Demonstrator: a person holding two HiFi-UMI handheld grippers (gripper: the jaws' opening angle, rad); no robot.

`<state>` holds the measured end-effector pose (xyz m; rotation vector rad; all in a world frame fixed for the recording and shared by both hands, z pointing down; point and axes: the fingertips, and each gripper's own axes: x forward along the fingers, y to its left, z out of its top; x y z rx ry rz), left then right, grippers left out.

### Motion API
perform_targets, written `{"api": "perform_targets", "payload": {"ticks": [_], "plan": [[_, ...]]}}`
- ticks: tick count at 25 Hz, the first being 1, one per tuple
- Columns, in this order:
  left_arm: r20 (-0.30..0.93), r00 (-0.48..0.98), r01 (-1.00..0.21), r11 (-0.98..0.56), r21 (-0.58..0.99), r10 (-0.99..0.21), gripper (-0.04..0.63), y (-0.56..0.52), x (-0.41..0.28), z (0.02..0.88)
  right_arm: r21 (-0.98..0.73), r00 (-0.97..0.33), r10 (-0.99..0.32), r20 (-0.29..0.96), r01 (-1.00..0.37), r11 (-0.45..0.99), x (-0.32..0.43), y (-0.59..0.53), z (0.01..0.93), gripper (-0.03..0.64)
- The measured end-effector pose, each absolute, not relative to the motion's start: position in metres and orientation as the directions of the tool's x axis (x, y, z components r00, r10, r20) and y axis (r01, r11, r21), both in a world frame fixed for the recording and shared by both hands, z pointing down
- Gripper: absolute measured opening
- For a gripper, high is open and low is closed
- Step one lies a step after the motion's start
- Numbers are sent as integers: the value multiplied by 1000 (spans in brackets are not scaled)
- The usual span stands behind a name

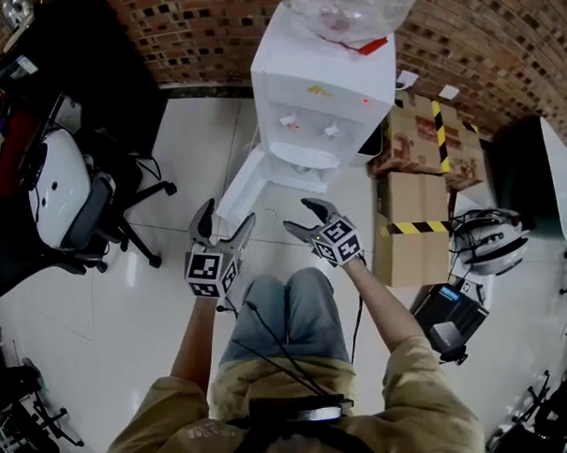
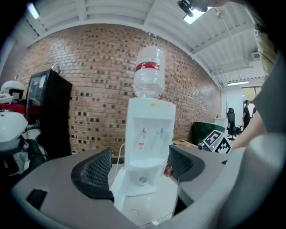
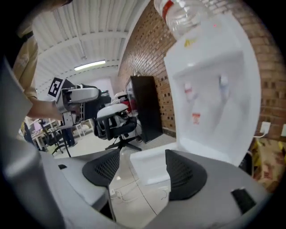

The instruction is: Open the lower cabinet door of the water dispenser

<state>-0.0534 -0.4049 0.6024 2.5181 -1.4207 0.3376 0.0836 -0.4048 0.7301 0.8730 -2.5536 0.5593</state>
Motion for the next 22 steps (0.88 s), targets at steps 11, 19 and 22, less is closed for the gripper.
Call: {"api": "perform_targets", "payload": {"ticks": [11,19,22], "plan": [[225,640,-765,-635,107,-734,391,-326,-12,321,-169,-440,-868,230,-896,410,150,-307,361,354],[129,619,-784,-619,51,-774,390,-303,-23,233,-209,-190,-982,13,-961,183,173,-262,221,353],[104,606,-795,-606,31,-789,390,-300,-30,223,-159,-187,-982,-19,-969,188,168,-253,203,353]]}}
